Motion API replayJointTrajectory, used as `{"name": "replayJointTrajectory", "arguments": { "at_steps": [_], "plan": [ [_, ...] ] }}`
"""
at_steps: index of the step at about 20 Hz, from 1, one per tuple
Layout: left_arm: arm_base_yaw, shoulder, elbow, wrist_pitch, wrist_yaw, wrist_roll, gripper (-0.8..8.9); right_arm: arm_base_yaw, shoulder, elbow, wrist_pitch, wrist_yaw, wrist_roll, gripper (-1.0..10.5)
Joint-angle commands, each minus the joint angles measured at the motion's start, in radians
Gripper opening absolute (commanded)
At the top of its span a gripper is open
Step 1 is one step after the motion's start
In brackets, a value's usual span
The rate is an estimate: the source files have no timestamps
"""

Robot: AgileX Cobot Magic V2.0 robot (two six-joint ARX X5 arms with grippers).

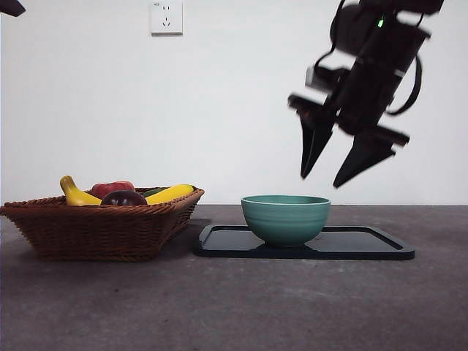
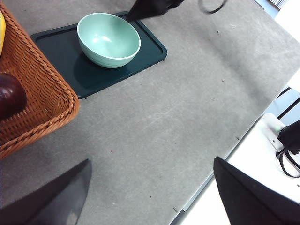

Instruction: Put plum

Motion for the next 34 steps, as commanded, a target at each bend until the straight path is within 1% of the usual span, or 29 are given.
{"name": "replayJointTrajectory", "arguments": {
  "at_steps": [1,4,5,6,8,9,13,16,18,21,24,26,29,31,34],
  "plan": [
    [-0.004,0.005,0.012,0.006,0.006,0.001,4.05,0.005,0.069,0.022,0.032,0.011,0.003,2.8],
    [-0.004,0.005,0.012,0.005,0.006,0.001,4.05,0.005,0.124,0.022,0.052,0.029,0.003,2.8],
    [-0.004,0.005,0.012,0.005,0.006,0.001,4.05,0.005,0.136,0.022,0.058,0.03,0.003,2.5],
    [-0.004,0.005,0.012,0.005,0.006,0.001,4.05,0.005,0.145,0.022,0.066,0.03,0.002,2.1],
    [-0.004,0.005,0.012,0.005,0.006,0.001,4.05,0.005,0.148,0.022,0.076,0.03,0.002,0.6],
    [-0.004,0.005,0.012,0.006,0.006,0.001,4.05,0.005,0.148,0.022,0.09,0.028,0.002,0.0],
    [-0.004,0.005,0.012,0.006,0.006,0.001,4.05,0.003,0.107,0.023,0.094,0.03,0.003,0.0],
    [-0.004,0.005,0.012,0.006,0.006,0.001,4.05,0.004,0.012,0.023,0.056,0.029,-0.007,0.0],
    [-0.004,0.005,0.012,0.006,0.006,0.001,4.05,0.007,-0.071,0.023,-0.012,0.022,-0.028,0.0],
    [-0.004,0.005,0.012,0.005,0.006,0.001,4.05,0.029,-0.205,0.023,-0.143,0.021,-0.08,0.0],
    [-0.004,0.005,0.012,0.005,0.006,0.001,4.05,0.07,-0.344,-0.006,-0.215,0.022,-0.086,0.0],
    [-0.004,0.005,0.012,0.005,0.006,0.001,4.05,0.1,-0.433,-0.061,-0.216,0.023,-0.086,0.0],
    [-0.004,0.005,0.012,0.002,0.006,0.001,4.05,0.151,-0.555,-0.206,-0.182,0.024,-0.079,0.0],
    [-0.004,0.005,0.012,-0.009,0.006,0.001,4.05,0.182,-0.598,-0.307,-0.131,0.023,-0.056,0.0],
    [-0.004,0.005,0.012,-0.015,0.006,0.001,4.05,0.223,-0.604,-0.439,-0.043,0.024,-0.031,0.0]
  ]
}}
